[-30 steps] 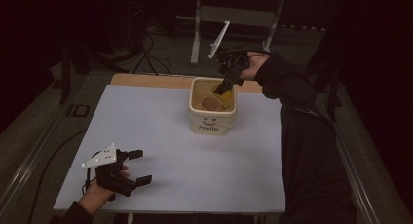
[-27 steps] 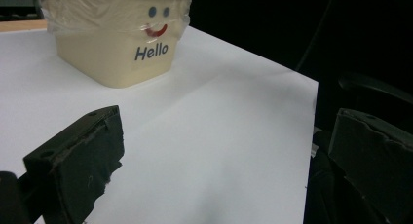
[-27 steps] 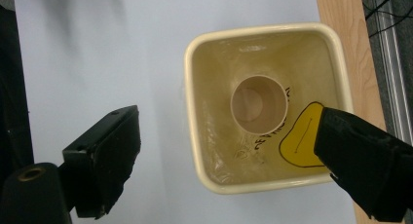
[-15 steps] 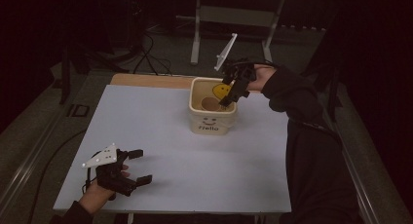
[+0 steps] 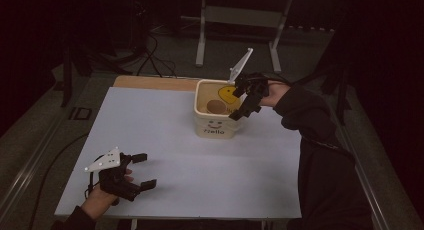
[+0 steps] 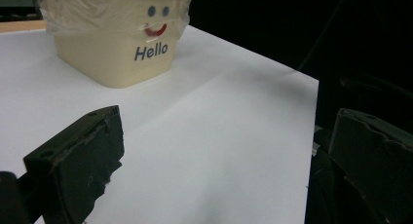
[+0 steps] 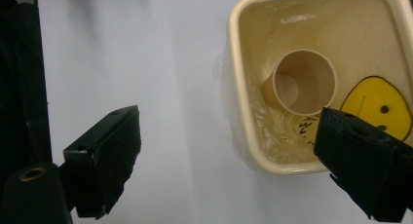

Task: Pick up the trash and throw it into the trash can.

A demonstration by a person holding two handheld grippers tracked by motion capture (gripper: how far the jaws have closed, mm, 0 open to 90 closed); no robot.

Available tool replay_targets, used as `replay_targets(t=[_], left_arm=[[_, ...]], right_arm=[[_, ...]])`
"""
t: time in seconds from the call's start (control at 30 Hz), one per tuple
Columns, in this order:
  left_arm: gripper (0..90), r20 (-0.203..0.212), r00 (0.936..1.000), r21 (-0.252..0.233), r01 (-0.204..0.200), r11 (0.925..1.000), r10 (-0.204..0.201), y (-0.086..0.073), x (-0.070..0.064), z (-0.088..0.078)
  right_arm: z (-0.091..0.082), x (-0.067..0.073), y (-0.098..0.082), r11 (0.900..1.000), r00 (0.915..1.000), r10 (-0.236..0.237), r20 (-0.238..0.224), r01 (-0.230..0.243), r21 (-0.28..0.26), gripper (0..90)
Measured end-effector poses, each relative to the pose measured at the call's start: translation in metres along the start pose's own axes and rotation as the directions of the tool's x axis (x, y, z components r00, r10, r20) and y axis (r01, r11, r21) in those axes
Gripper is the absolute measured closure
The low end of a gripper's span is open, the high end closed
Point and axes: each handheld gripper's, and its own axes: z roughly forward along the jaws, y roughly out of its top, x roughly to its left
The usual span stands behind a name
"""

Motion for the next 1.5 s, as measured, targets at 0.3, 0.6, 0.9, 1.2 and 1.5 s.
replay_targets(t=[0.3, 0.6, 0.9, 1.2, 1.5], left_arm=[[0.5, 0.000, 1.0000, 0.003, -0.003, 1.0000, 0.003, 0.000, 0.000, 0.000], [0.5, 0.000, 1.0000, 0.005, 0.000, 1.0000, 0.000, 0.000, 0.000, 0.000], [0.5, 0.002, 1.0000, 0.005, 0.000, 1.0000, -0.001, 0.000, 0.000, 0.001], [0.5, -0.001, 1.0000, 0.004, 0.004, 1.0000, -0.004, 0.000, 0.001, 0.000], [0.5, 0.003, 1.0000, 0.004, 0.005, 1.0000, -0.005, 0.000, 0.001, 0.001]], right_arm=[[0.007, 0.012, -0.014, 0.999, 1.0000, -0.005, -0.005, 0.004, -0.035, 10.0], [0.012, 0.023, -0.031, 0.996, 1.0000, -0.003, -0.007, 0.002, -0.084, 10.0], [0.020, 0.033, -0.048, 0.992, 0.9999, 0.006, -0.010, -0.007, -0.128, 10.0], [0.033, 0.043, -0.069, 0.982, 0.9998, 0.020, 0.002, -0.019, -0.189, 10.0], [0.047, 0.053, -0.087, 0.970, 0.9993, 0.036, -0.011, -0.037, -0.240, 10.0]])
